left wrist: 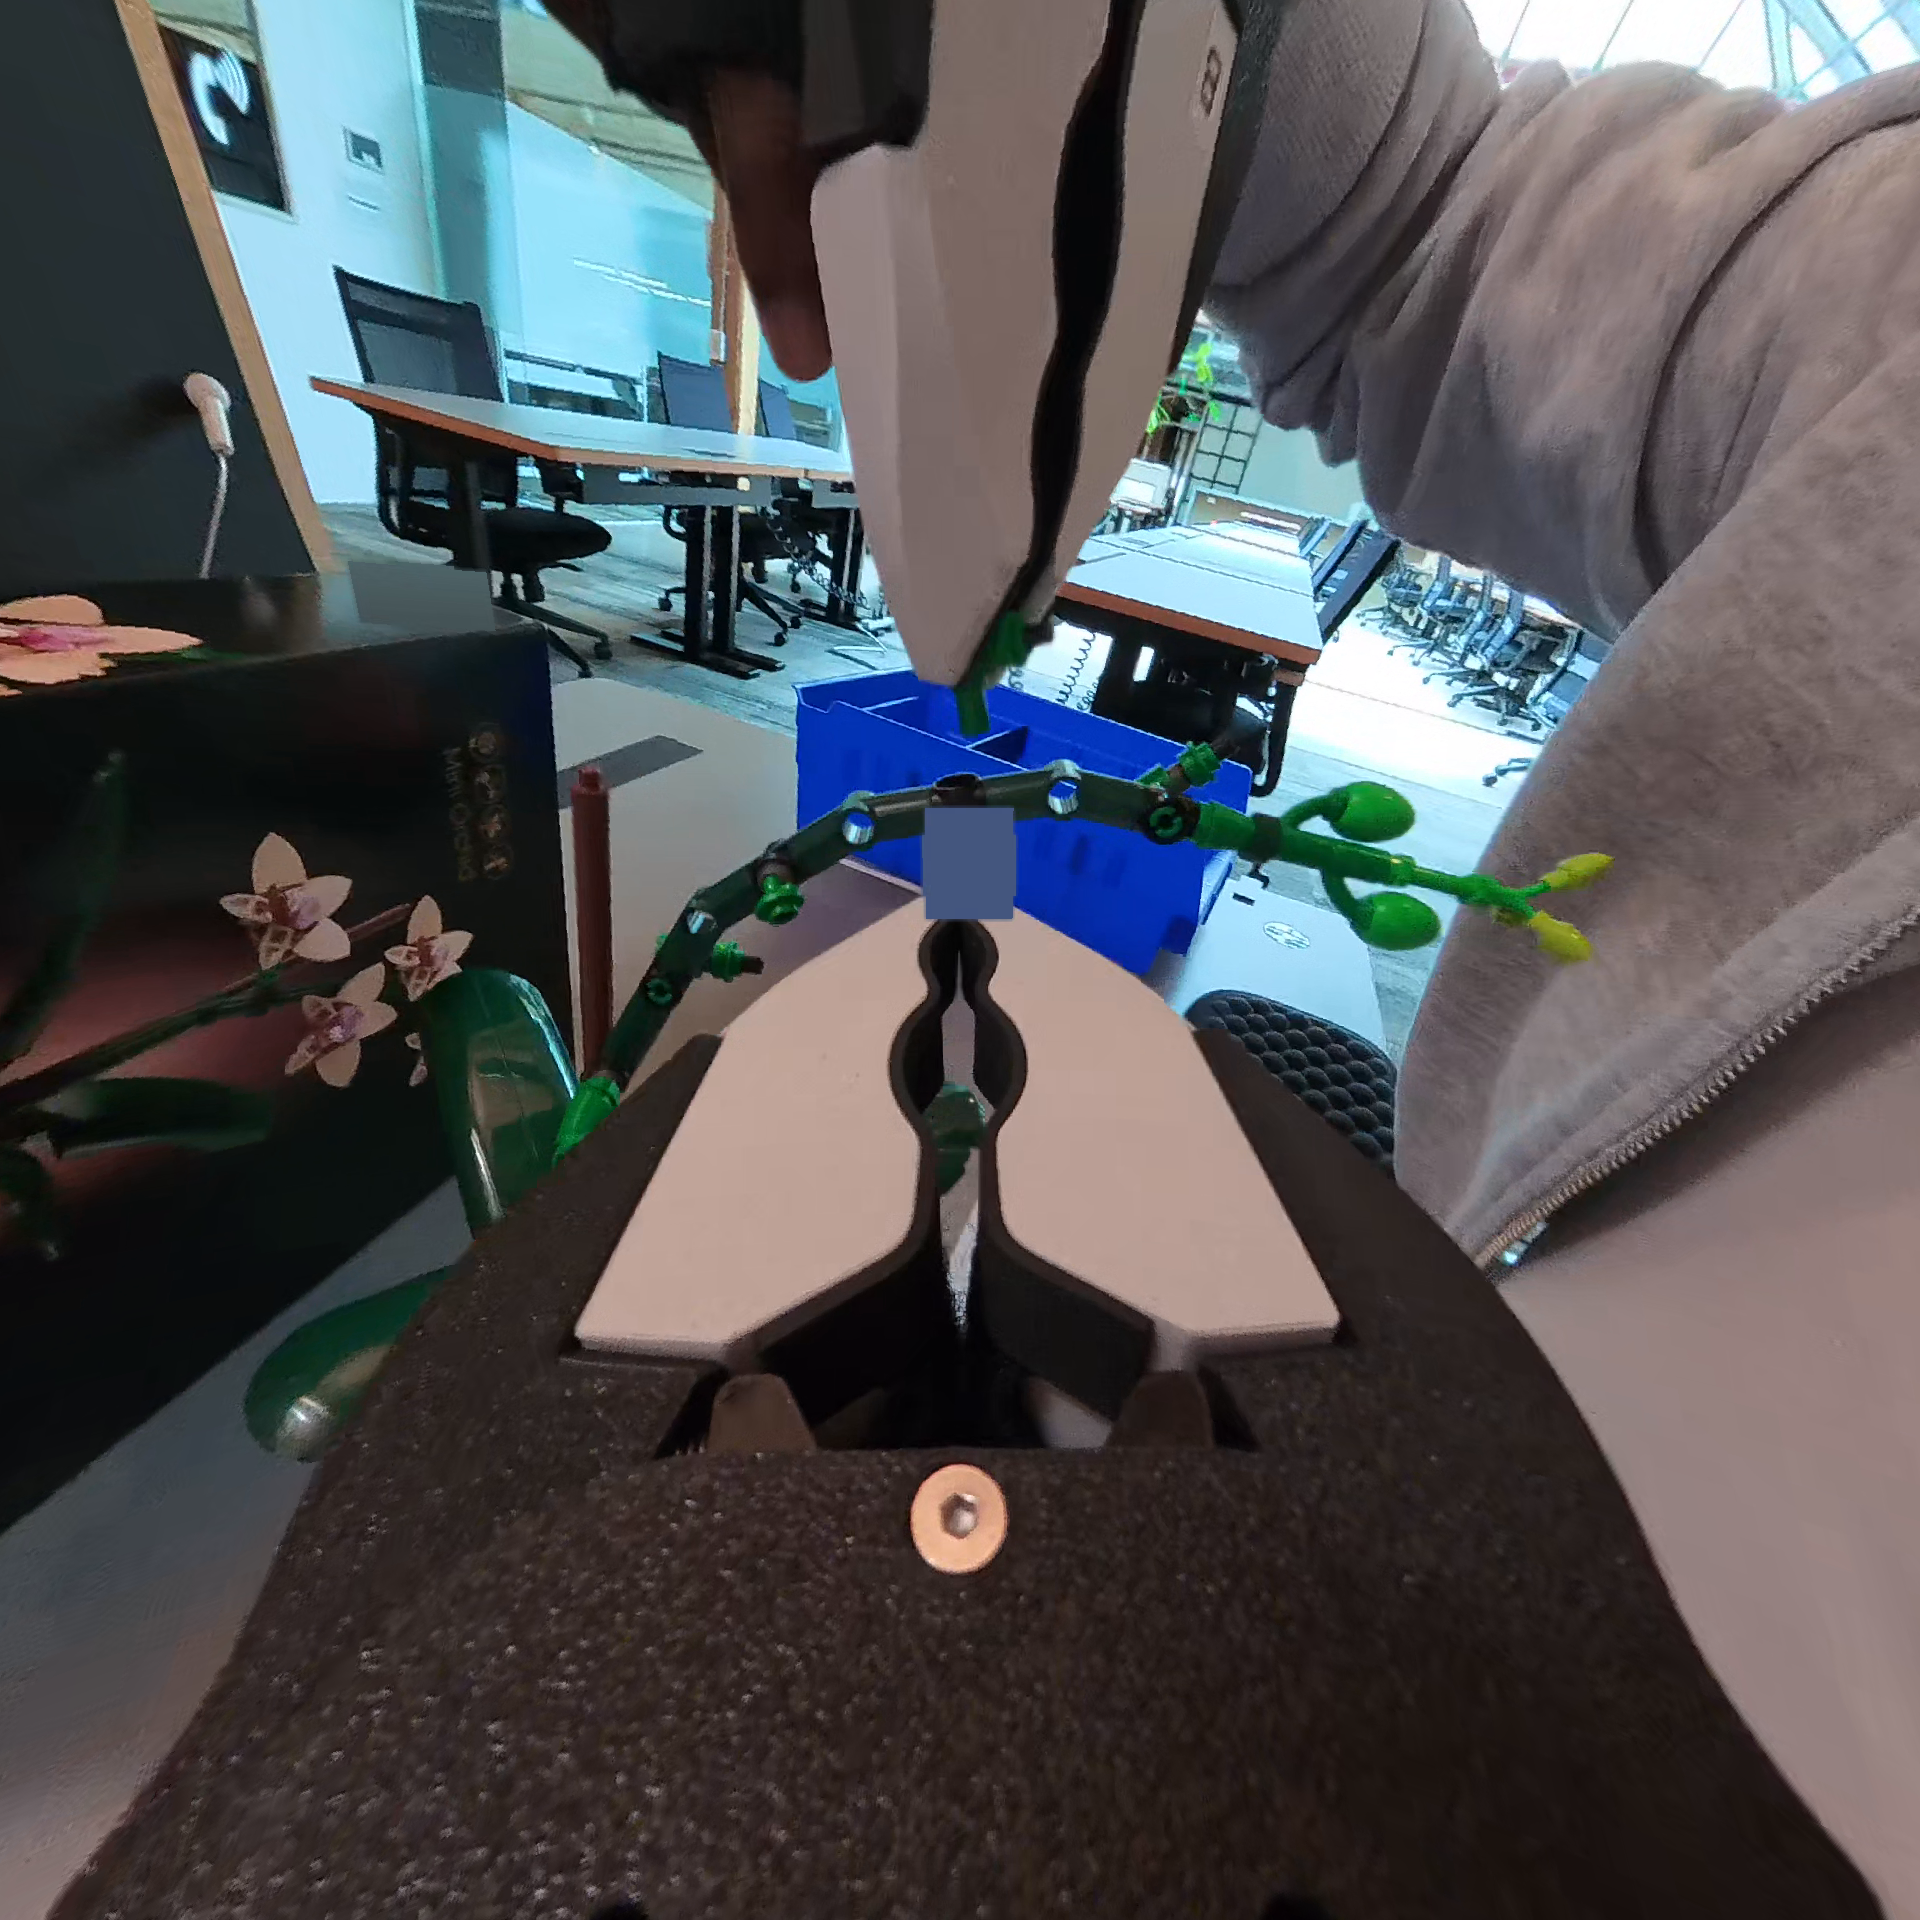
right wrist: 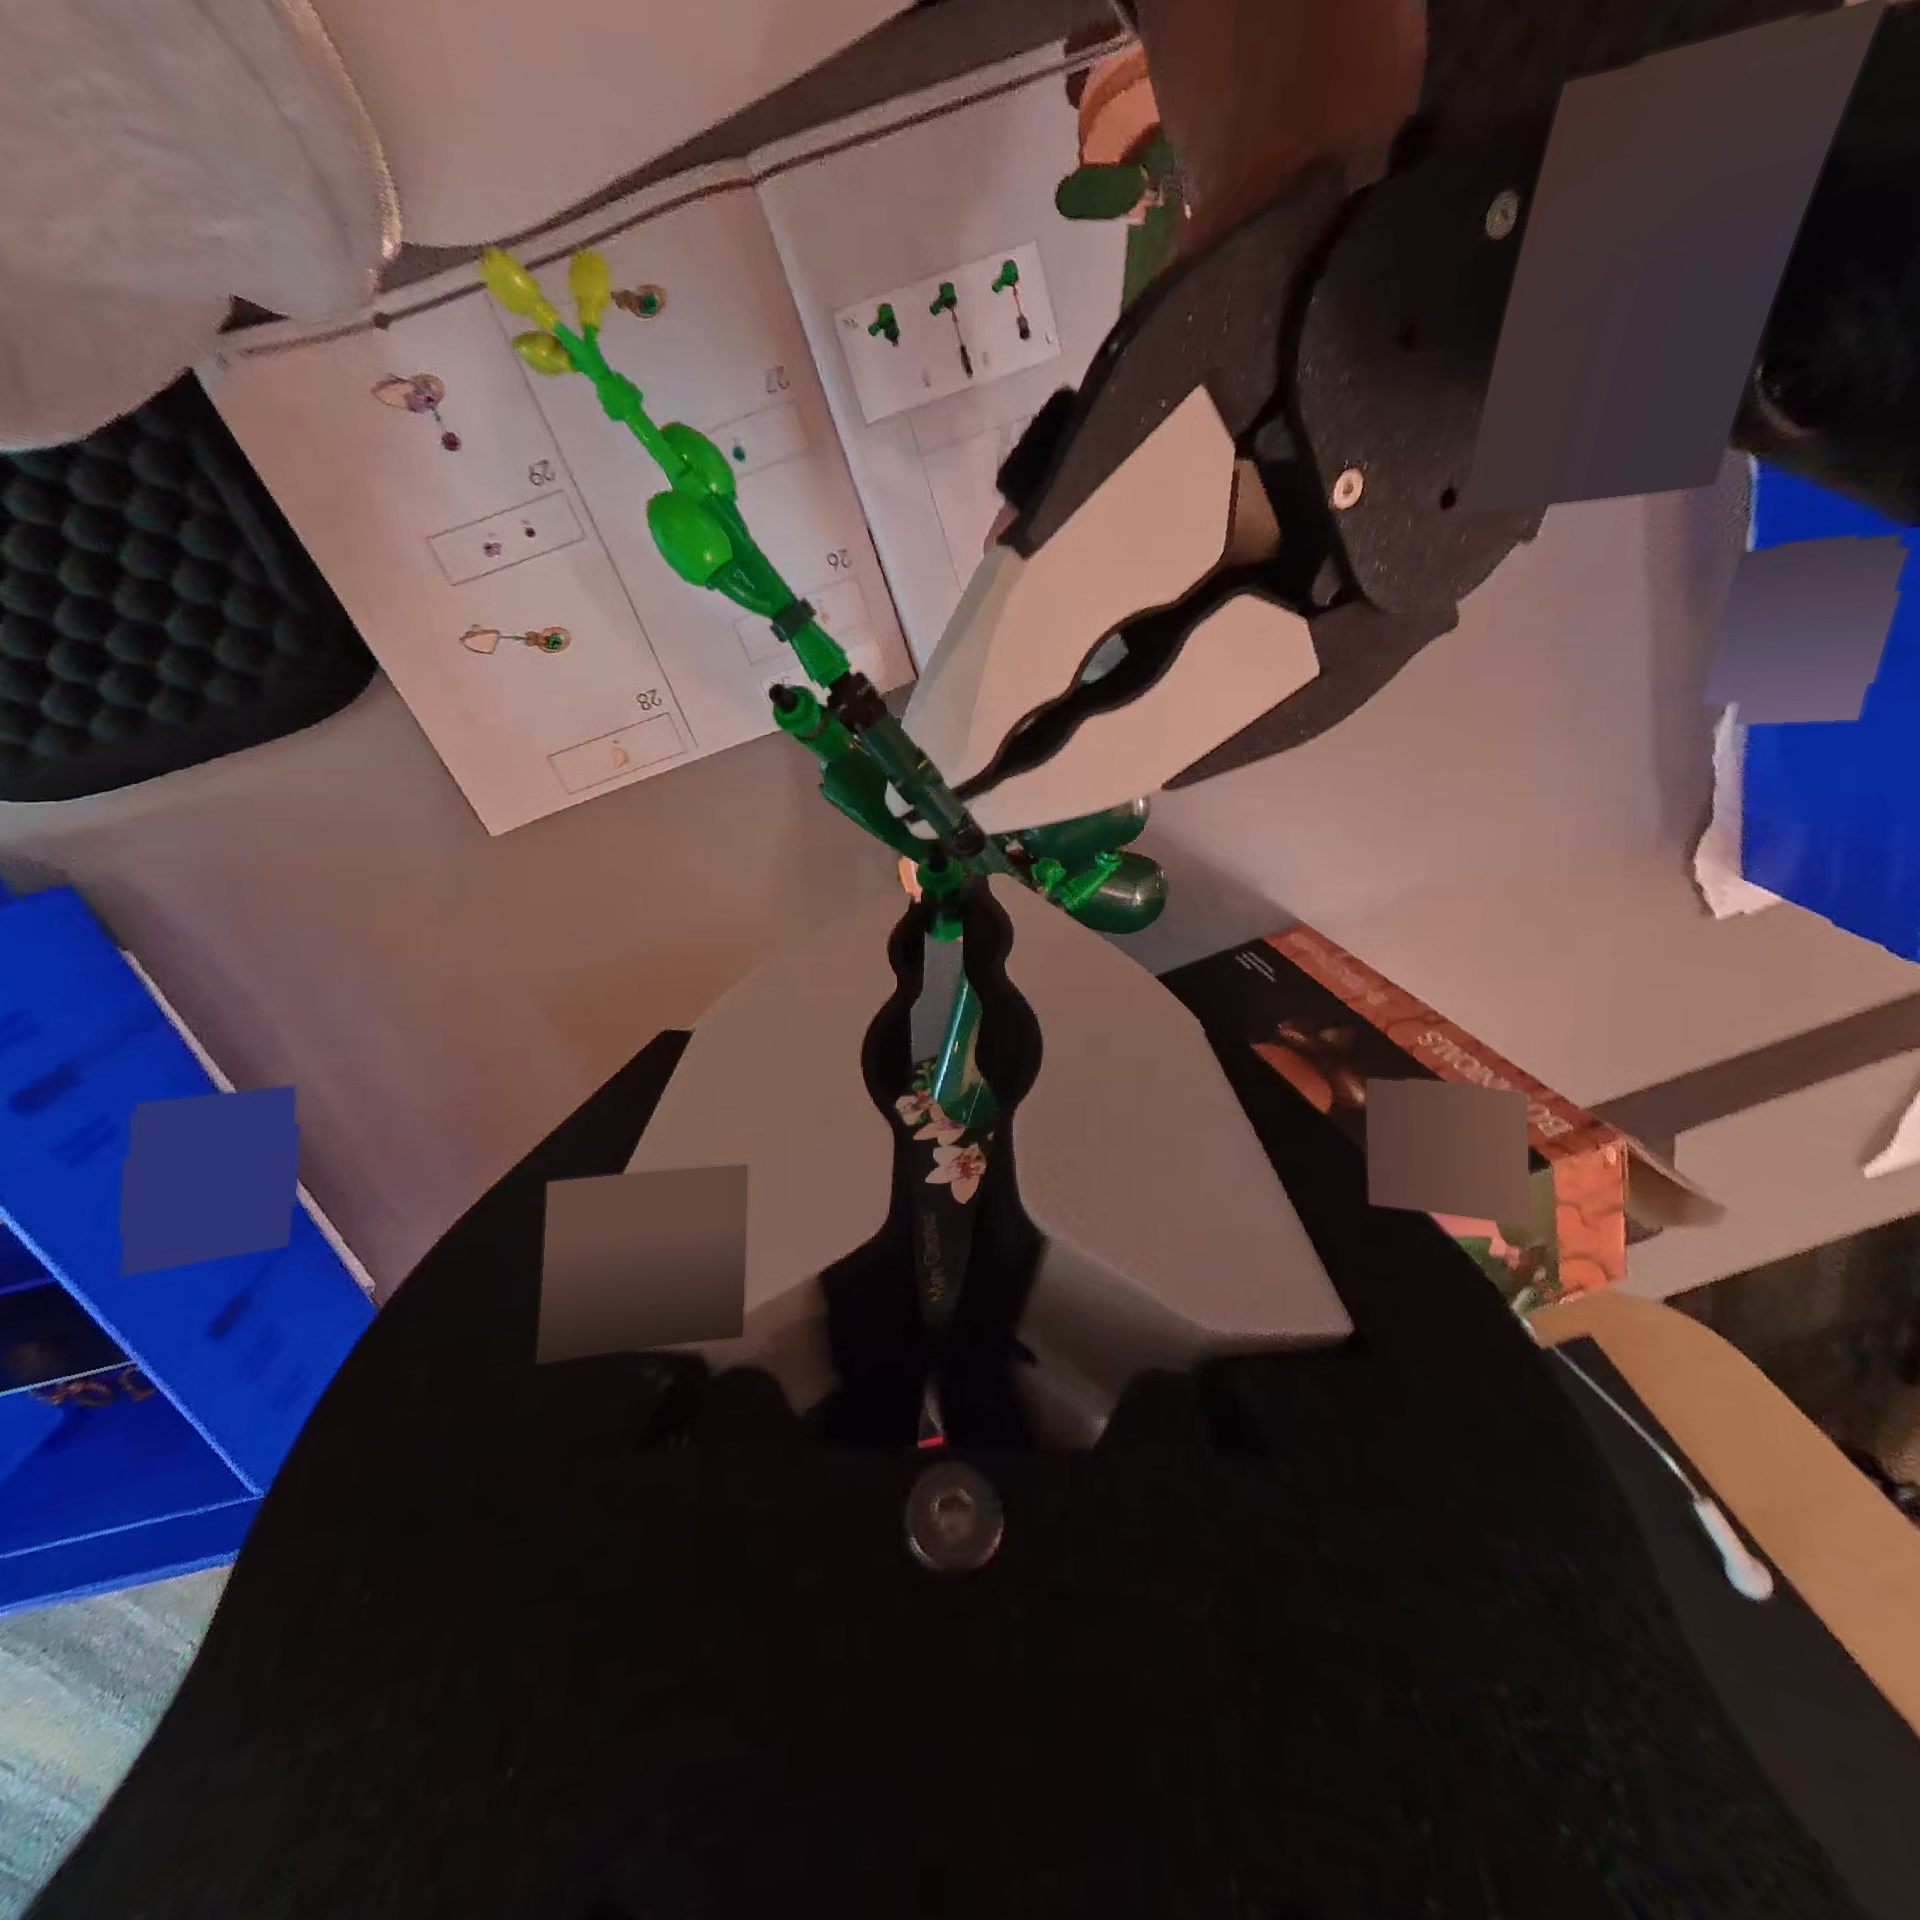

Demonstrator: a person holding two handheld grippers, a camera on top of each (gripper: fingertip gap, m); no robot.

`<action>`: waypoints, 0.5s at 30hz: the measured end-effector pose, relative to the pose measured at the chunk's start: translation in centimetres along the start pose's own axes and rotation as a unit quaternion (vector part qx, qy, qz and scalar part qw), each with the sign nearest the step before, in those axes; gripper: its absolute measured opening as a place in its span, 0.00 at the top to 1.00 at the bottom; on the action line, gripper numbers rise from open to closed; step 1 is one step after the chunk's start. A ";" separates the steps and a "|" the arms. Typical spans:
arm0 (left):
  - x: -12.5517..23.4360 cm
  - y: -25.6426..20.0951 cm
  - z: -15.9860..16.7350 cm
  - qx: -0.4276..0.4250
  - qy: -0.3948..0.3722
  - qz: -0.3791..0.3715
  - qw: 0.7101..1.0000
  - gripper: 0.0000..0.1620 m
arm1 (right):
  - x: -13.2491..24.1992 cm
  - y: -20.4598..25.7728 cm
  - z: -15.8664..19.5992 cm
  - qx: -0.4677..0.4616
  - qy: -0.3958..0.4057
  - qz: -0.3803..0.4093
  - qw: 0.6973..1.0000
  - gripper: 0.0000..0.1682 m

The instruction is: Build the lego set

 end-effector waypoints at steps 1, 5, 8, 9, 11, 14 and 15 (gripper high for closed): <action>-0.2 0.0 0.0 -0.001 -0.005 0.001 1.000 1.00 | 0.0 -0.2 0.0 0.002 -0.002 -0.007 1.000 0.96; -0.4 -0.2 -0.3 -0.020 -0.014 0.011 1.000 1.00 | -0.1 -1.0 0.0 -0.001 -0.009 -0.036 0.999 0.96; -0.5 -0.2 -0.5 -0.029 -0.022 0.012 0.999 1.00 | -0.4 -1.4 0.0 -0.003 -0.014 -0.049 0.999 0.96; -0.5 -0.2 -0.5 -0.030 -0.022 0.014 0.999 1.00 | -0.5 -1.5 0.0 -0.002 -0.010 -0.051 0.999 0.96; -0.5 -0.3 -0.5 -0.034 -0.020 0.016 0.999 1.00 | -0.5 -1.6 0.1 -0.001 -0.008 -0.053 0.999 0.96; -0.5 -0.3 -0.5 -0.034 -0.022 0.015 0.999 1.00 | -0.6 -1.7 0.2 -0.007 -0.010 -0.061 0.998 0.96; -0.5 -0.3 -0.5 -0.033 -0.023 0.016 0.999 1.00 | -0.7 -1.7 0.3 -0.007 -0.009 -0.062 0.998 0.96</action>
Point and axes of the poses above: each gripper's, where its closed fingertips meet, x back along the fingers, z out of its underside, y = z × x across the jaws, the point moved 10 cm from there along x, back along the fingers, and after that the axes turned 4 degrees about -y, right-handed, at the moved point
